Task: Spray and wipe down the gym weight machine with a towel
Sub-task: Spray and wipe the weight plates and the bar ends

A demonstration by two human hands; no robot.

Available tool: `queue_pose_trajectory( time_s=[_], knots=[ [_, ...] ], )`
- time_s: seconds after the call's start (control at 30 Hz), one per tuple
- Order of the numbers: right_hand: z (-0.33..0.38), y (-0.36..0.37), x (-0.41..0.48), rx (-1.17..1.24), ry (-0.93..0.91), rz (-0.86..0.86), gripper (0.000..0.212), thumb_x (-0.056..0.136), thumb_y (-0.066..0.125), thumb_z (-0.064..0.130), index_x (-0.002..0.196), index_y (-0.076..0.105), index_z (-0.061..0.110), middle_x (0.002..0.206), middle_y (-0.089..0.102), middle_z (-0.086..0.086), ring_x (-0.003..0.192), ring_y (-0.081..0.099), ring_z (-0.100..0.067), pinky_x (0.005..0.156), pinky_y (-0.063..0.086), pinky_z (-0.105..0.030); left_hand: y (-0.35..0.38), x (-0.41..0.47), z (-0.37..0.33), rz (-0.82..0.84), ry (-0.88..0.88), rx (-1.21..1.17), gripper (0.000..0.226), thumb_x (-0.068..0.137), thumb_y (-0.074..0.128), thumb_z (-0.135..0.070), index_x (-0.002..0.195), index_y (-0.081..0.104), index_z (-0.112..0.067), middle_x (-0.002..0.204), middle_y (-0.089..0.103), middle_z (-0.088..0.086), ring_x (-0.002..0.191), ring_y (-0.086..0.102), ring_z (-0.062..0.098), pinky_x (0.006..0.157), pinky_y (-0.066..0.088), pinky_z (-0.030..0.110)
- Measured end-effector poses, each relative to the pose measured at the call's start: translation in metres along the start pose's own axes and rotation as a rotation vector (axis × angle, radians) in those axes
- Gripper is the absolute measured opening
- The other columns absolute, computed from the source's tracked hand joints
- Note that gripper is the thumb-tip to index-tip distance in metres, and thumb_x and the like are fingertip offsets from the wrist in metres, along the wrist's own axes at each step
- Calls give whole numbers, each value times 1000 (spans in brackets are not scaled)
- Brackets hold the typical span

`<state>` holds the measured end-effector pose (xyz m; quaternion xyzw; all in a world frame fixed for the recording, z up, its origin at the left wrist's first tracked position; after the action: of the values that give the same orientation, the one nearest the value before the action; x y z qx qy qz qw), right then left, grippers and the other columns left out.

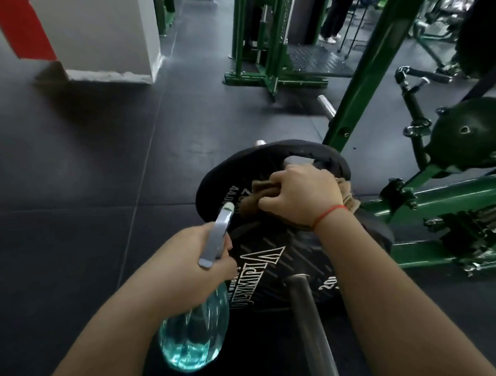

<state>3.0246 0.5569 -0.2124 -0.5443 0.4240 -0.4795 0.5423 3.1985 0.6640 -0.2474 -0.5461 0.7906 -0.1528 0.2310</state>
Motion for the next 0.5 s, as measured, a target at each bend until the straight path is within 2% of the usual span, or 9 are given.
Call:
queue_pose_trajectory(
  time_s=[0.07,0.2,0.27,0.33,0.43,0.5],
  knots=[
    [1,2,5,5,-11,-20,42,79,49,68,90,65,32,89,59,5,92,59,-23,73,41,-36,1,6,8,12,-31,-4,9,88,67,-20,91,58,-20,67,51,-2,57,41,14,54,37,30],
    [0,11,11,8,-3,114,43,77,43,70,68,51,29,69,49,11,77,54,-18,68,35,-34,4,25,21,85,-138,-141,7,88,65,-17,91,59,-20,68,52,-1,55,39,14,55,37,32],
    [0,14,13,11,27,131,44,73,38,70,65,48,27,66,49,10,74,52,-18,66,36,-34,2,31,20,105,-142,-203,10,85,67,-16,89,61,-23,72,57,6,59,44,27,59,41,36],
    [-3,17,19,33,78,152,44,72,36,68,64,48,26,67,51,8,75,53,-19,67,39,-36,-3,37,22,114,-164,-274,14,80,68,-16,91,62,-23,82,61,13,74,54,40,63,48,43],
    [-5,7,10,103,120,25,42,72,36,64,64,48,25,66,47,7,72,50,-19,67,37,-36,-11,29,19,79,-175,-372,21,74,66,-22,96,67,-22,91,65,16,82,61,44,75,56,56],
    [-9,0,6,182,154,-74,33,74,43,59,64,44,27,64,42,9,68,46,-18,66,34,-35,-18,26,23,55,-205,-405,24,75,65,-24,98,70,-20,90,69,11,80,67,38,80,55,60]
  ],
)
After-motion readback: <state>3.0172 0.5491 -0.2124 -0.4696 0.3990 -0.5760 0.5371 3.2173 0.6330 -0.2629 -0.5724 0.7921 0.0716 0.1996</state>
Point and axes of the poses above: each hand's wrist, its own x-axis towards the middle knuckle, its own y-axis out of the palm, z = x × y, the point moved 8 cm from there along x, towards the middle knuckle
